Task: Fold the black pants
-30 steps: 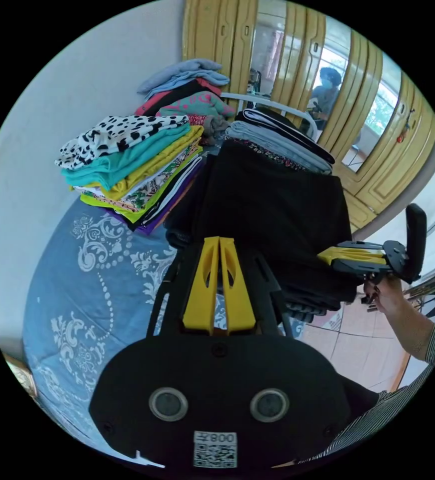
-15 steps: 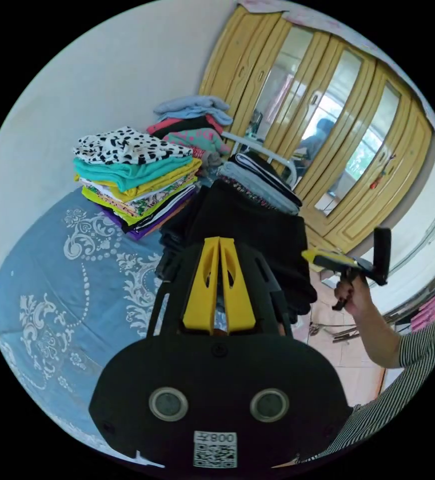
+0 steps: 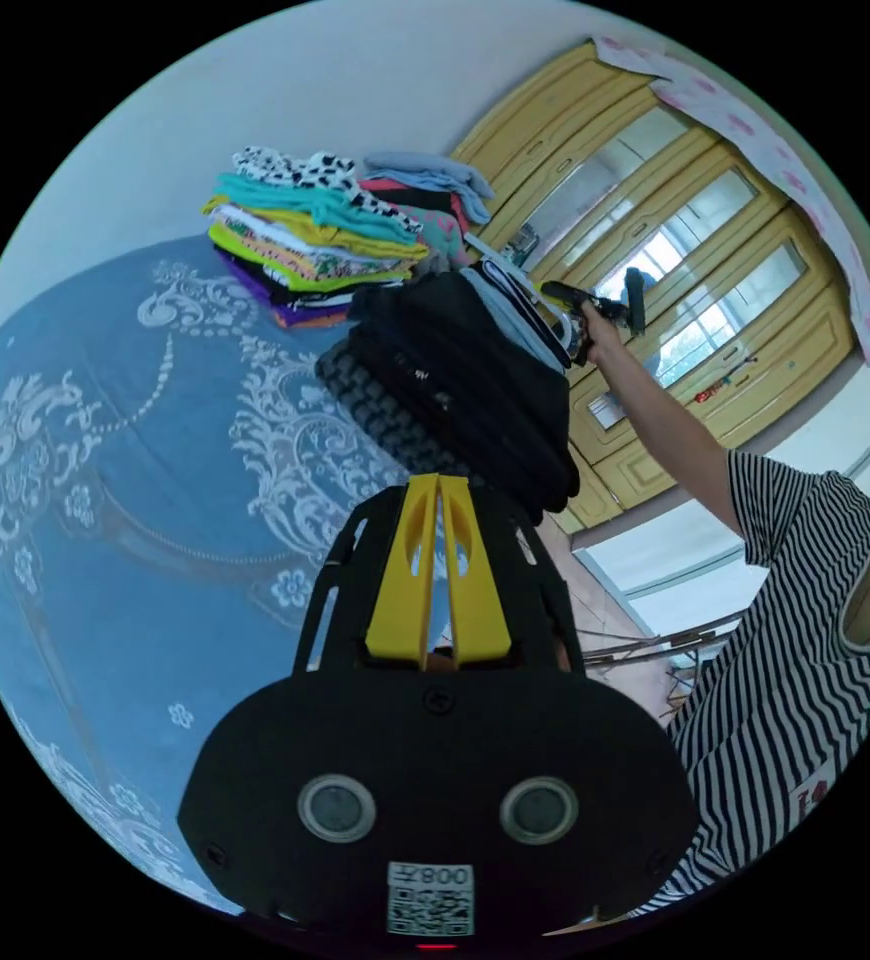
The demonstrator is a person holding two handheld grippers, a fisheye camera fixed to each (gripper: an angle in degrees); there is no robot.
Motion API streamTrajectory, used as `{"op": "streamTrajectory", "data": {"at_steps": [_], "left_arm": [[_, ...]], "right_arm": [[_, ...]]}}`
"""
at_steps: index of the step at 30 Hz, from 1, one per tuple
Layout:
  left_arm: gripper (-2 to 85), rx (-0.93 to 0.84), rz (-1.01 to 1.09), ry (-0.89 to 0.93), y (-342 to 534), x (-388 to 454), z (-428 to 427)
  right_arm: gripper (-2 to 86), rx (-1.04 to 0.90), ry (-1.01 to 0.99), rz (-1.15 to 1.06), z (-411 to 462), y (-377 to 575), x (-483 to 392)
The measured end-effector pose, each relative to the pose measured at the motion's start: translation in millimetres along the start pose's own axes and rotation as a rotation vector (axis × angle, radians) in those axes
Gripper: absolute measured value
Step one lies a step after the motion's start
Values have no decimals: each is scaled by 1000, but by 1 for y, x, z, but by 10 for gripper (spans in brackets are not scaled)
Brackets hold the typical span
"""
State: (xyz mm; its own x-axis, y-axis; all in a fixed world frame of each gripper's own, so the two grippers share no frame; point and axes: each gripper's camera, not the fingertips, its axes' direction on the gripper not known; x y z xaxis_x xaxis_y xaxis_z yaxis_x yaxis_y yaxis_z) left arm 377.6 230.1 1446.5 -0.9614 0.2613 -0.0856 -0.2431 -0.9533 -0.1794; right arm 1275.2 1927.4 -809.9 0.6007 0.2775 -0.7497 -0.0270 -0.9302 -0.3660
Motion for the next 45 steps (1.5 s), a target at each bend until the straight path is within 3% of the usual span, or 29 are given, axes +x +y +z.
{"op": "streamTrajectory", "data": {"at_steps": [9,16,23,28,38,45], "left_arm": [[2,-62,-109,80,22,-10,-72],[2,-102,-60,90,17,13,-144],[3,-89,-57,123,17,39,-251],[3,-34,-41,148,11,68,-342],[21,223,41,58,17,146,-609],[112,445,83,-119,45,204,-823]], "right_arm": [[70,-127,195,-94,95,-93,-41],[29,-98,110,17,85,-132,-27],[20,176,-328,196,-35,-173,17],[18,334,-561,118,-141,-227,-21],[15,550,-945,-139,-363,-328,-220],[3,491,-1119,-240,-441,-344,-393]]}}
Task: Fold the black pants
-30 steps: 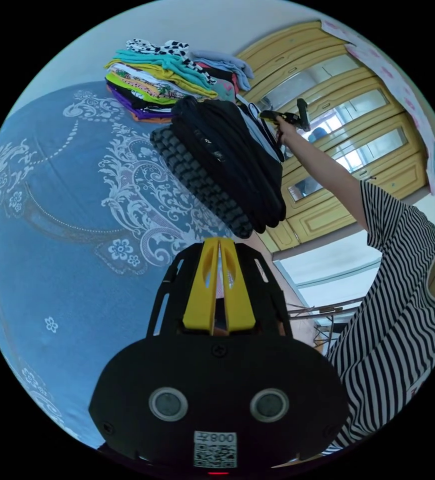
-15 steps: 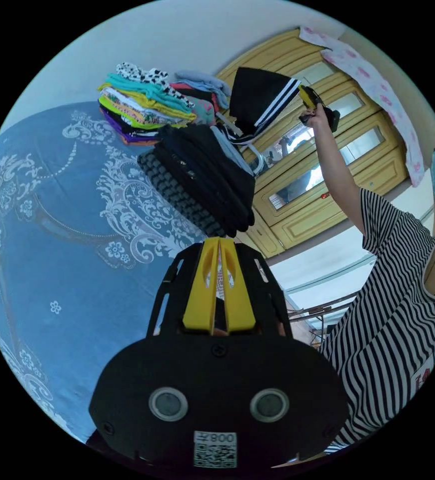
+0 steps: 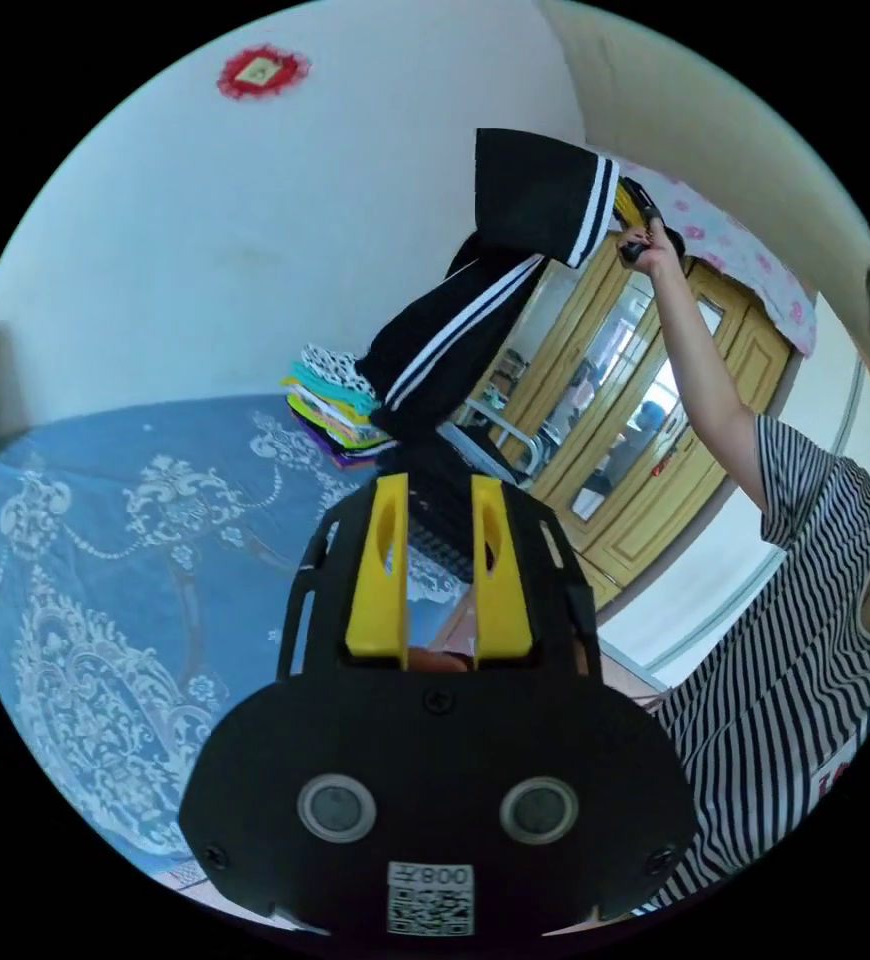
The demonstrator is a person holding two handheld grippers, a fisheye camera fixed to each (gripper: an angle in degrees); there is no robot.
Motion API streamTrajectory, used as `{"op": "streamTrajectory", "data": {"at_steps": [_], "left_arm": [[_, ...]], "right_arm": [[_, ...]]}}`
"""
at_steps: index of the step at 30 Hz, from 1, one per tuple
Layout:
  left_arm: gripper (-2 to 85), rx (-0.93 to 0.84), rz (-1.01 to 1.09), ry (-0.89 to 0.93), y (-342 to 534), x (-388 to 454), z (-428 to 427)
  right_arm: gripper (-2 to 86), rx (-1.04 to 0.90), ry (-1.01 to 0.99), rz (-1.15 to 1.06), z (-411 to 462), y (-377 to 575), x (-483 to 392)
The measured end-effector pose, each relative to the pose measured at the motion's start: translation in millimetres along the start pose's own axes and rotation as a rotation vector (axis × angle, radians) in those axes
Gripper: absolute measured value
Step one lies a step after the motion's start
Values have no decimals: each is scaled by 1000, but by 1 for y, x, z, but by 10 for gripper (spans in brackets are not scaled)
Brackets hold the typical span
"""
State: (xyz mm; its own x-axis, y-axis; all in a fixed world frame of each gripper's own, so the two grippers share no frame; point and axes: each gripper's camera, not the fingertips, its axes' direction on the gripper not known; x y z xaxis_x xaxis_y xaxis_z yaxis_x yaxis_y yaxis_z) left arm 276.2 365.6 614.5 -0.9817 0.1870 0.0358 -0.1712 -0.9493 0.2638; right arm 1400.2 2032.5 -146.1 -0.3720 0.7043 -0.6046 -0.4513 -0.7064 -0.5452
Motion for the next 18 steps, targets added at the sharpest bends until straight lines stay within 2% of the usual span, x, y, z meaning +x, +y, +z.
{"op": "streamTrajectory", "data": {"at_steps": [5,7,9,12,18], "left_arm": [[133,91,53,-161,-18,30,-127],[123,80,62,-233,-17,38,-164],[71,30,42,-285,-13,42,-205],[30,-10,-7,-296,-4,47,-257],[15,30,-111,-328,4,54,-377]], "right_arm": [[22,-94,-196,94,110,36,-49],[26,-136,-257,105,153,56,-71],[28,-199,-310,115,208,84,-101],[27,-265,-337,137,268,111,-126],[12,-336,-332,207,354,138,-137]]}}
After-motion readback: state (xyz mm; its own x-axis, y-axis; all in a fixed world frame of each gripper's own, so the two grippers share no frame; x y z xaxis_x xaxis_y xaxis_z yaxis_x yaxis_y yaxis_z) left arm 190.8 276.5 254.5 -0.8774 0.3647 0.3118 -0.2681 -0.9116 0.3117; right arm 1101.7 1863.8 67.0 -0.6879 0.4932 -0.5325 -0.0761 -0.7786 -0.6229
